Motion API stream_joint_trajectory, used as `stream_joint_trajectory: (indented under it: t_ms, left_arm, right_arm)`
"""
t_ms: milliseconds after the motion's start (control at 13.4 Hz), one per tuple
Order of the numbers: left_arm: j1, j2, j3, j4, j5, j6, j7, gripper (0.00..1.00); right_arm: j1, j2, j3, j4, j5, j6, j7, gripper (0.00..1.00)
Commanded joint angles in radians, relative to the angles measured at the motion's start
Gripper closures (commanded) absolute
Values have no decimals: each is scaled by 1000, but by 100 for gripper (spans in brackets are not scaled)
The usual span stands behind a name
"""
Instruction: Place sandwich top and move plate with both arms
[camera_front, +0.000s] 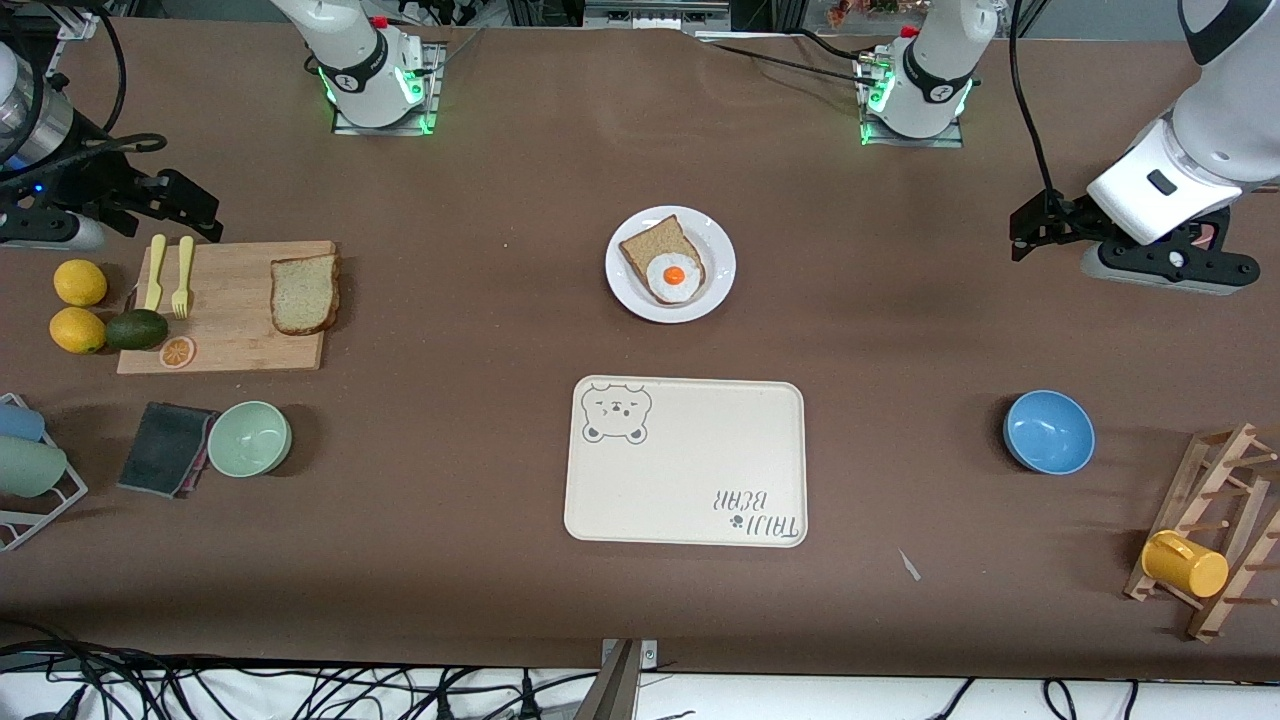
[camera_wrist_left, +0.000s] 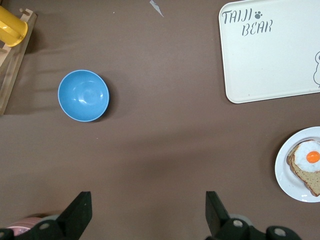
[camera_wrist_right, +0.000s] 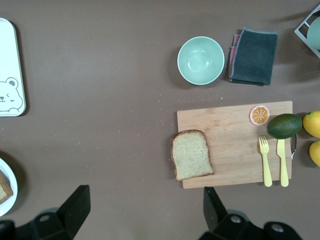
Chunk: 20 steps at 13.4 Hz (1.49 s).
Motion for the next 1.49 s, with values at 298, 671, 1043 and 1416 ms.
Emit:
stream_joint_trajectory:
  t_ms: [298, 671, 1043, 1416]
  left_arm:
    - [11, 4, -6, 25, -27, -23, 10, 0]
    - [13, 6, -6, 25, -28, -23, 18, 0]
    - [11, 6, -6, 25, -27, -23, 12, 0]
    - [10, 6, -7, 25, -27, -23, 10, 0]
  right_arm:
    - [-29, -2, 2, -6, 16, 1, 8, 0]
    - [-27, -7, 5, -24, 7, 0, 17, 0]
    - [-24, 0, 12, -116, -1, 82, 17, 0]
    - [-7, 88, 48, -194, -26, 182, 23, 0]
